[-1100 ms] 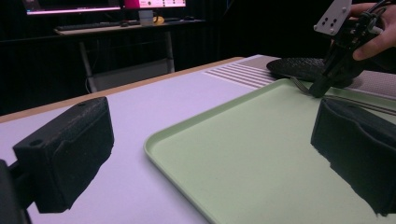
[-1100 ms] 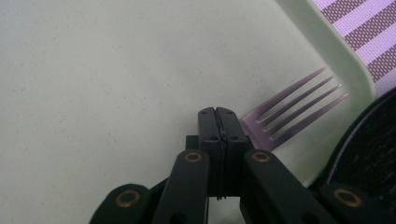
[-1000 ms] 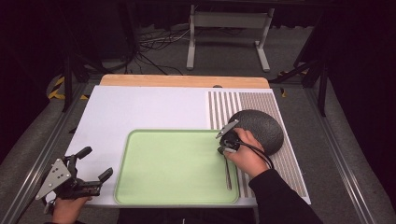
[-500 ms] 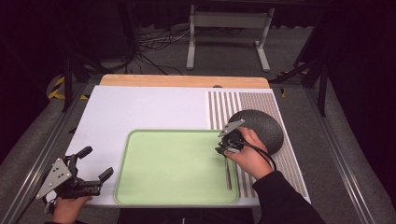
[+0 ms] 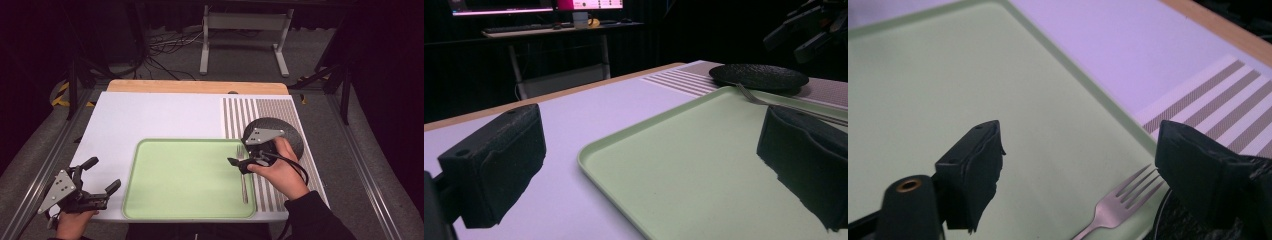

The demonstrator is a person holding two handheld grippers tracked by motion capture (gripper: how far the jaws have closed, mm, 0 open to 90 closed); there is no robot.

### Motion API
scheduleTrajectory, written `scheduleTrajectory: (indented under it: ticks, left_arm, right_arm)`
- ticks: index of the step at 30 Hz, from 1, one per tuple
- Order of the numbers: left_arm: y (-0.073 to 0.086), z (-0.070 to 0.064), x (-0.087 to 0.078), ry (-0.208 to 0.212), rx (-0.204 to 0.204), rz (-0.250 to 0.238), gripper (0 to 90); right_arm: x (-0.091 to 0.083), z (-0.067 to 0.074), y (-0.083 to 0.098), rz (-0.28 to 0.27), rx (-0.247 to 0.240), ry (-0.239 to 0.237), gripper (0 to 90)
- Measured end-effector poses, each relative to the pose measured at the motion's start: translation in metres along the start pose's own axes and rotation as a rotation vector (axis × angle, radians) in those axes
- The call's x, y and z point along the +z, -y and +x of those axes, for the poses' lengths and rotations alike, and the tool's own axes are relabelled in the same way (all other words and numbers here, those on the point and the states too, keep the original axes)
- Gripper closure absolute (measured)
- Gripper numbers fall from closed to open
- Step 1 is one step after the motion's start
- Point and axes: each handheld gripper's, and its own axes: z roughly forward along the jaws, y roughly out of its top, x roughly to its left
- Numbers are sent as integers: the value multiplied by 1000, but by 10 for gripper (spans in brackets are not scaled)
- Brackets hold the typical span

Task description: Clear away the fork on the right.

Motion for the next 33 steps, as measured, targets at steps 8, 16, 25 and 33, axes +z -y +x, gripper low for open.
scheduleTrajectory:
  ticks: [8, 16, 25, 33]
  left_arm:
    - [0, 0, 0, -3, -5, 0, 0]
    - [0, 0, 0, -5, -9, -2, 0]
    - [0, 0, 0, -8, -11, -3, 0]
    - [0, 0, 0, -14, -14, -5, 0]
  right_arm:
    - [-21, -3, 6, -119, -25, -12, 141]
    - [-41, -9, 22, -232, -1, 7, 114]
    - [-61, -16, 50, -381, 50, 22, 110]
    - [-72, -20, 75, -471, 62, 49, 105]
